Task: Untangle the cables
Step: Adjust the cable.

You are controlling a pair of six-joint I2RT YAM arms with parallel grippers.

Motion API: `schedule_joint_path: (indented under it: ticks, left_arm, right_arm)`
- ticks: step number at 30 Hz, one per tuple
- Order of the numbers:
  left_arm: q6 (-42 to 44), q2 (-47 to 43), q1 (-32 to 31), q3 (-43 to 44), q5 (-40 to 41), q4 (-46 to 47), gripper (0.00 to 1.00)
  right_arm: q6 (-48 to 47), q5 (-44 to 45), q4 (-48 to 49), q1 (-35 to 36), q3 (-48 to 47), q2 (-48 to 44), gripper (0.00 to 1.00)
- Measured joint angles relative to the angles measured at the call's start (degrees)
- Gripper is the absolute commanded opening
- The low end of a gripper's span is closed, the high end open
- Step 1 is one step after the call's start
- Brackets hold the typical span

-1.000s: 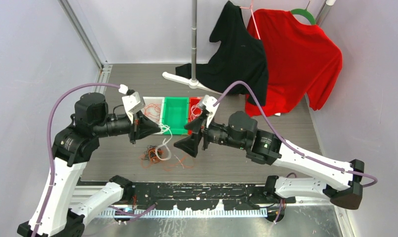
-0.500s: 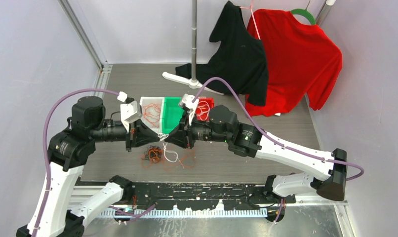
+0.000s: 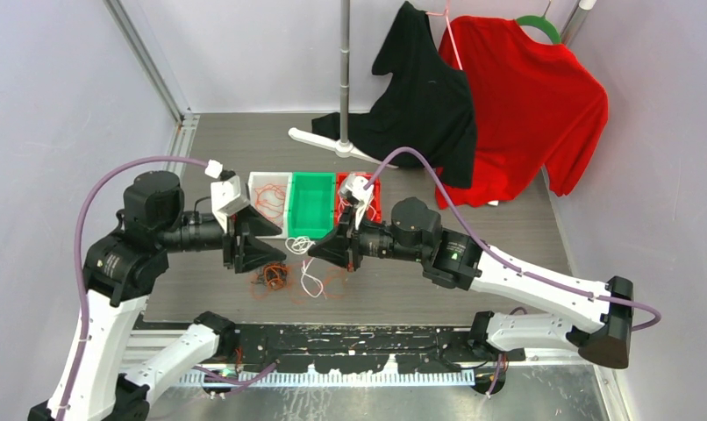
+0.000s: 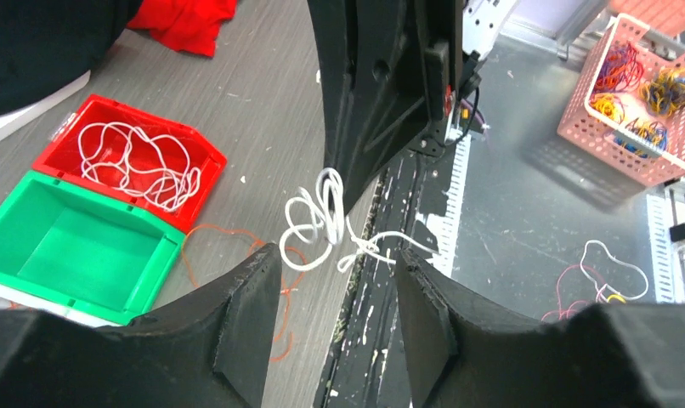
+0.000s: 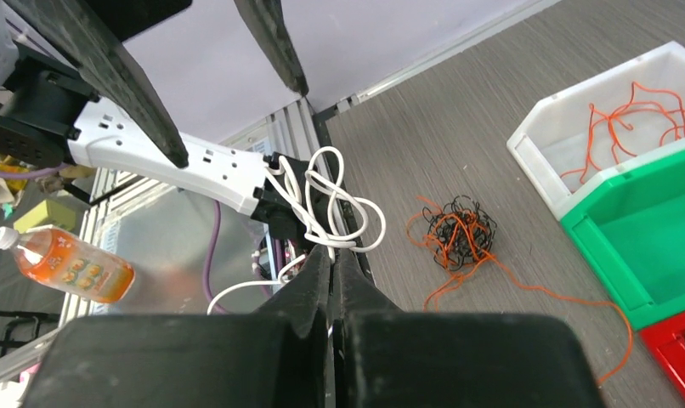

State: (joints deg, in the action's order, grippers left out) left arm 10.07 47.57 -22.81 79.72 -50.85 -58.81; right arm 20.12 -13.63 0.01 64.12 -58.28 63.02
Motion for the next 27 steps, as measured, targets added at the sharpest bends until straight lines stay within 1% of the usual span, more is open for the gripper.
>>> schedule_joint_path:
  ticks: [4,8,14,18,19,21,23,27]
  left_arm:
    - [-4.1,1.7,0.0,-0.4,-0.9,3.5,0.53]
    - [-6.0,3.7,0.0,-0.9,-1.3,5.4,0.45]
    - [-5.1,6.6,0.0,-1.6,-1.9,4.5,0.39]
    - [-2.6,7.8,0.0,-1.1,-3.3,1.0,0.31]
    - [-1.9,8.1,0.0,-0.9,-3.7,0.0,0.30]
    - [-0.5,8.8,0.0,0.0,-4.8,-2.4,0.31]
    - [0.7,9.1,0.0,1.0,-5.8,-4.2,0.35]
    - [1.9,9.2,0.0,2.7,-6.5,-6.4,0.50]
  right_arm:
    - [-0.1,-0.7,-2.2,0.0,-0.4,0.7,0.01]
    - [-0.3,-2.1,-3.7,0.0,-1.8,2.1,0.01]
    - [-1.0,-4.7,-6.0,0.0,-4.1,3.8,0.01]
    - [-1.8,-5.8,-7.1,0.0,-5.0,4.3,0.01]
    - [-2.0,-5.9,-7.5,0.0,-5.2,4.3,0.01]
    - [-2.3,-6.0,-8.0,0.0,-5.4,4.3,0.01]
    - [-2.6,-6.0,-8.5,0.0,-5.7,4.3,0.01]
    - [-3.3,-6.0,-9.5,0.0,-5.9,4.4,0.01]
